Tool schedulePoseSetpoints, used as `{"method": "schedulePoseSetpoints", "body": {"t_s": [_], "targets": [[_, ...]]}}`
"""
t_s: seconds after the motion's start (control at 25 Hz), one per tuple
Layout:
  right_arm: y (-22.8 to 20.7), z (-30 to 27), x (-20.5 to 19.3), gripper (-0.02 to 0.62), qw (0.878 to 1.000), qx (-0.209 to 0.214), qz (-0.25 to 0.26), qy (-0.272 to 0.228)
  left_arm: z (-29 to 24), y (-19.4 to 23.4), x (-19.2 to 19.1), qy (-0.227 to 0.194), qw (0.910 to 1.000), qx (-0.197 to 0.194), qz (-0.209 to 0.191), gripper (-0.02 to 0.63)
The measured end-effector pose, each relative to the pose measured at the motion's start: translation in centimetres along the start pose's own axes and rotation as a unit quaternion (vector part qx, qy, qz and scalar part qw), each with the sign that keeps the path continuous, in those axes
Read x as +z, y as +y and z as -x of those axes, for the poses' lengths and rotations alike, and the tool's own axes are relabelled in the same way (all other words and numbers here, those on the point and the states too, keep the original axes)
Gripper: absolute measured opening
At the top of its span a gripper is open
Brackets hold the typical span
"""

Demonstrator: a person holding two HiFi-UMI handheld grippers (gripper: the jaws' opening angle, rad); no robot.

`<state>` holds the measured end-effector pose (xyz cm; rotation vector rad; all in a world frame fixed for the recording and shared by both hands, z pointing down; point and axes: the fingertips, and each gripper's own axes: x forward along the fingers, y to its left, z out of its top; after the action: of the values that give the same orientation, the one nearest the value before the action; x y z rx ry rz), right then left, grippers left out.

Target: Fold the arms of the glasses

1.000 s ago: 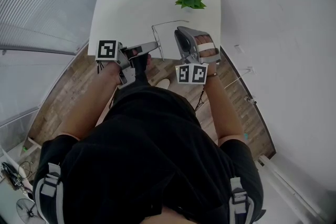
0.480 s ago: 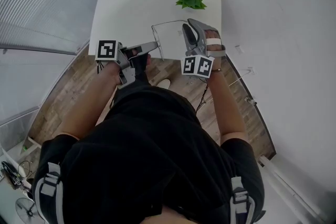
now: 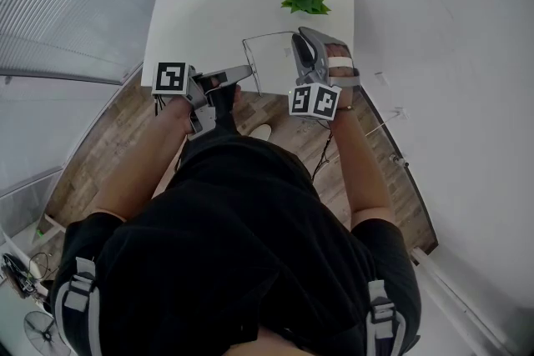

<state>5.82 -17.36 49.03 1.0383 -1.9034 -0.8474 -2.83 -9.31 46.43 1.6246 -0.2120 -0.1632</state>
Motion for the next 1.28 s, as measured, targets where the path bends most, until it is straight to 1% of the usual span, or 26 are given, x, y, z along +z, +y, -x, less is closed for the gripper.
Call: {"method": "schedulePoseSetpoints", "body": {"t_s": [0.08,0.2,0.48,0.68,0.92,1.28], "targets": [[-0.1,0.1,-0.1,0.098,1.0,-0.001,0.002,0.002,0.0,0.0,0.0,0.0,1.0,0.001,0.0,0.012],[-0.4,0.1,-0.1,0.046,1.0,-0.006,0.003,0.003,0.0,-0.1,0.0,0.001,1.0,0.002,-0.001,0.012],[-0.9,0.6,-0.1,0.043,1.0,-0.01,0.003,0.004,-0.1,-0.4,0.2,-0.004,1.0,0.005,-0.005,0.012],[-1.0,0.9,0.1,0.042,1.0,-0.011,0.002,0.003,-0.3,-0.7,0.4,-0.015,0.9999,0.006,-0.001,0.012],[-0.6,0.8,-0.2,0.043,1.0,-0.008,-0.001,0.005,-0.6,-0.3,1.4,-0.029,0.9995,0.01,0.002,0.012],[-0.4,1.3,0.6,0.043,1.0,-0.006,-0.007,-0.004,-0.6,-0.6,2.8,-0.048,0.9987,0.012,-0.003,0.012]]}}
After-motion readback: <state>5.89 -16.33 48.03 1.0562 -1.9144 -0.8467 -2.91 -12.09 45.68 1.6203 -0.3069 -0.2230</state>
